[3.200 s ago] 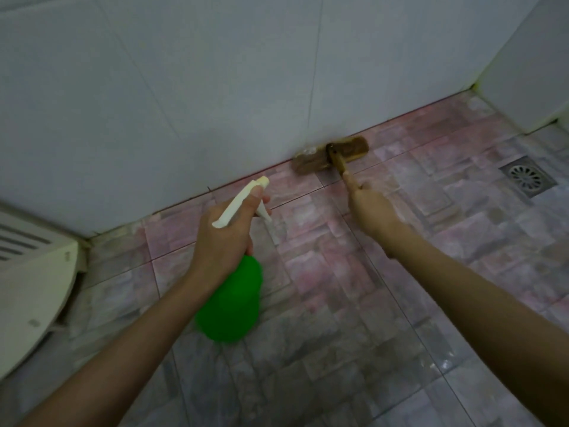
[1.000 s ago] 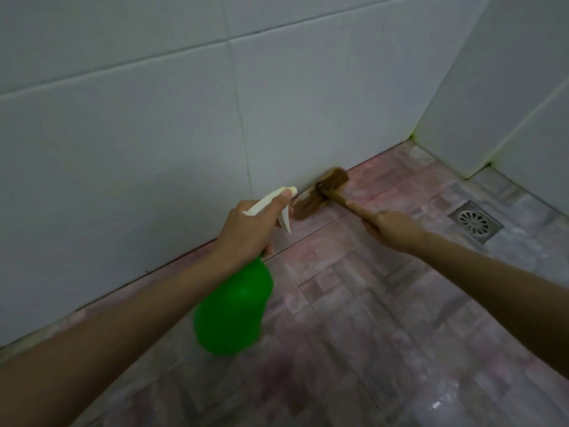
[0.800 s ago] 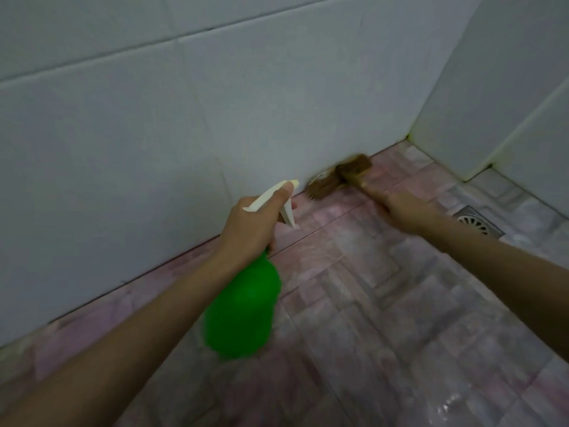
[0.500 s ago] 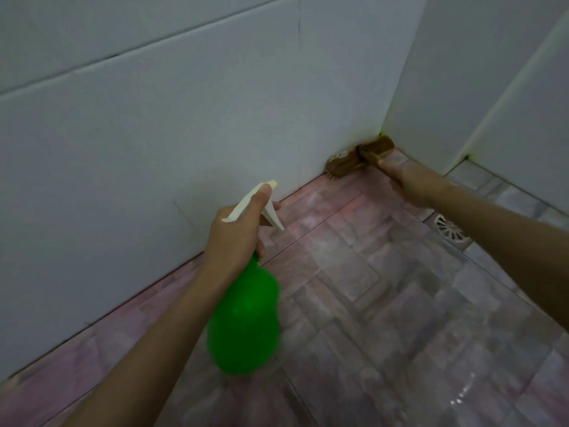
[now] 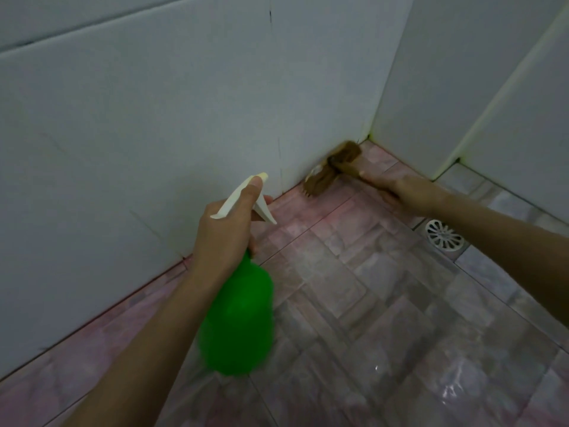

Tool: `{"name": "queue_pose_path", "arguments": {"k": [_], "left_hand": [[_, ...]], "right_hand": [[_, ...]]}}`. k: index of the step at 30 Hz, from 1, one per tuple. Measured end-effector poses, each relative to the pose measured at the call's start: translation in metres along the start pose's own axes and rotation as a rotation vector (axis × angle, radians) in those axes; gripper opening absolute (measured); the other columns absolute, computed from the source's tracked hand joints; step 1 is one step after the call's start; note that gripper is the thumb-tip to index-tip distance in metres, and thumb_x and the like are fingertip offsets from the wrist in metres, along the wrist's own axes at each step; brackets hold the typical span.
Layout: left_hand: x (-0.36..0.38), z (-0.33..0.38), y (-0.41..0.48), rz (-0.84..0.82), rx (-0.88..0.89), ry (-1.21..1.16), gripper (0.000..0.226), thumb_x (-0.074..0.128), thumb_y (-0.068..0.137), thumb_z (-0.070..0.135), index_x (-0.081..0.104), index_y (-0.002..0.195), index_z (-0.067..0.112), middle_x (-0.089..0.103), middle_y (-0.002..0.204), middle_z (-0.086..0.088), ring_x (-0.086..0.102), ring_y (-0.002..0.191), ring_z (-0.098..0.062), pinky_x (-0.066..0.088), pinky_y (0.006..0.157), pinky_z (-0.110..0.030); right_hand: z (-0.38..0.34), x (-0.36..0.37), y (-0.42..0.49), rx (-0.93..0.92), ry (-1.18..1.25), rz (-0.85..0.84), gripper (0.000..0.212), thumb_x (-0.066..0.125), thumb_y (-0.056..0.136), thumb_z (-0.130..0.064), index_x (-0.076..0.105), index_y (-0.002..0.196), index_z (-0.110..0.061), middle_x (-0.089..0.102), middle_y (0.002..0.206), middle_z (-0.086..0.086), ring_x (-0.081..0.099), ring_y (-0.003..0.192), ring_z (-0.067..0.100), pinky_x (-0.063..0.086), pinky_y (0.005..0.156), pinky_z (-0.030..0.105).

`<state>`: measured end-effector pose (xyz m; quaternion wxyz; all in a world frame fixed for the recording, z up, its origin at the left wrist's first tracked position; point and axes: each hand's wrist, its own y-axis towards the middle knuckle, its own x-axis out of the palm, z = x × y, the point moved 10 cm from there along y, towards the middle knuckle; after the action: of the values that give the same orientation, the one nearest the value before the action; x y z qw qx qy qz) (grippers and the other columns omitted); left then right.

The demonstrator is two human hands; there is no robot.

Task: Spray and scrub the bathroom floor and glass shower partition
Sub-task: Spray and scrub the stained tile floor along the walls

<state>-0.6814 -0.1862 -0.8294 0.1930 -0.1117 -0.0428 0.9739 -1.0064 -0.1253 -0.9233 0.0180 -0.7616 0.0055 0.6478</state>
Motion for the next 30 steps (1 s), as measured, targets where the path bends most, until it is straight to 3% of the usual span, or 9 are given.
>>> {"name": "queue_pose_path", "arguments": {"k": [3, 7, 9, 12, 17, 20, 23, 26, 30], "left_hand": [[0.001, 0.002, -0.001, 0.003, 0.011, -0.009, 0.03, 0.055, 0.074, 0.074, 0.076, 0.078, 0.053, 0.073, 0.101, -0.026, 0.07, 0.092, -0.047, 0.048, 0.06, -0.045], [0.004, 0.0, 0.001, 0.0, 0.012, -0.03, 0.033, 0.056, 0.069, 0.076, 0.077, 0.078, 0.052, 0.075, 0.097, -0.022, 0.071, 0.091, -0.044, 0.048, 0.062, -0.045], [0.006, -0.002, -0.001, 0.0, -0.003, -0.025, 0.033, 0.057, 0.07, 0.075, 0.077, 0.078, 0.052, 0.073, 0.098, -0.026, 0.071, 0.083, -0.043, 0.049, 0.059, -0.042], [-0.001, -0.003, -0.004, 0.017, -0.017, -0.038, 0.032, 0.056, 0.071, 0.075, 0.077, 0.077, 0.052, 0.072, 0.101, -0.029, 0.07, 0.081, -0.046, 0.047, 0.056, -0.037], [-0.018, -0.001, -0.008, 0.071, -0.019, -0.069, 0.029, 0.056, 0.089, 0.058, 0.076, 0.07, 0.051, 0.08, 0.092, 0.002, 0.067, 0.091, -0.054, 0.044, 0.057, -0.031], [-0.031, -0.005, -0.017, 0.091, -0.022, -0.068, 0.029, 0.055, 0.089, 0.058, 0.075, 0.069, 0.052, 0.08, 0.09, 0.006, 0.067, 0.092, -0.055, 0.044, 0.058, -0.034], [-0.04, -0.009, -0.026, 0.094, -0.022, -0.051, 0.026, 0.055, 0.079, 0.068, 0.075, 0.071, 0.054, 0.08, 0.088, 0.001, 0.068, 0.092, -0.053, 0.046, 0.061, -0.041], [-0.038, -0.016, -0.035, 0.102, -0.04, -0.008, 0.031, 0.053, 0.07, 0.076, 0.075, 0.074, 0.055, 0.077, 0.095, -0.018, 0.065, 0.07, -0.048, 0.053, 0.065, -0.052], [-0.032, -0.015, -0.046, 0.074, -0.044, 0.0, 0.031, 0.051, 0.079, 0.073, 0.076, 0.076, 0.053, 0.074, 0.095, -0.025, 0.051, 0.043, -0.023, 0.05, 0.059, -0.043]], "right_hand": [[0.037, -0.02, 0.009, 0.235, -0.075, -0.02, 0.055, 0.046, 0.098, -0.016, 0.029, 0.149, -0.028, 0.063, 0.103, 0.029, 0.063, 0.088, 0.039, 0.048, 0.078, 0.038], [-0.006, -0.007, 0.012, -0.077, 0.046, -0.014, 0.058, 0.052, 0.092, -0.005, 0.036, 0.146, -0.02, 0.064, 0.082, 0.017, 0.054, 0.067, 0.022, 0.033, 0.066, 0.02], [0.006, -0.007, 0.011, -0.047, 0.052, -0.008, 0.058, 0.052, 0.093, -0.007, 0.036, 0.146, -0.023, 0.065, 0.088, 0.012, 0.06, 0.073, 0.025, 0.039, 0.067, 0.025], [0.038, -0.017, 0.011, 0.228, 0.002, -0.002, 0.057, 0.049, 0.096, -0.014, 0.031, 0.148, -0.026, 0.062, 0.11, 0.028, 0.063, 0.093, 0.04, 0.047, 0.081, 0.038], [-0.011, -0.004, 0.007, -0.041, 0.031, 0.01, 0.055, 0.039, 0.095, -0.031, 0.024, 0.146, -0.046, 0.066, 0.092, 0.018, 0.063, 0.077, 0.031, 0.051, 0.073, 0.034], [-0.002, -0.026, 0.012, 0.021, -0.011, 0.169, 0.05, 0.043, 0.093, -0.016, 0.043, 0.143, -0.019, 0.066, 0.099, 0.024, 0.065, 0.083, 0.035, 0.042, 0.07, 0.027], [-0.037, -0.01, 0.007, 0.015, -0.032, 0.074, 0.059, 0.04, 0.096, -0.016, 0.021, 0.15, -0.033, 0.064, 0.098, 0.021, 0.064, 0.082, 0.029, 0.051, 0.078, 0.036], [-0.069, 0.02, -0.008, 0.026, 0.022, -0.121, 0.061, 0.042, 0.099, -0.02, 0.012, 0.148, -0.039, 0.052, 0.071, 0.005, 0.05, 0.06, 0.021, 0.043, 0.06, 0.031], [-0.009, 0.004, -0.008, 0.356, 0.028, 0.018, 0.063, 0.04, 0.097, -0.014, 0.016, 0.153, -0.031, 0.064, 0.094, 0.025, 0.062, 0.076, 0.036, 0.053, 0.069, 0.04]]}}
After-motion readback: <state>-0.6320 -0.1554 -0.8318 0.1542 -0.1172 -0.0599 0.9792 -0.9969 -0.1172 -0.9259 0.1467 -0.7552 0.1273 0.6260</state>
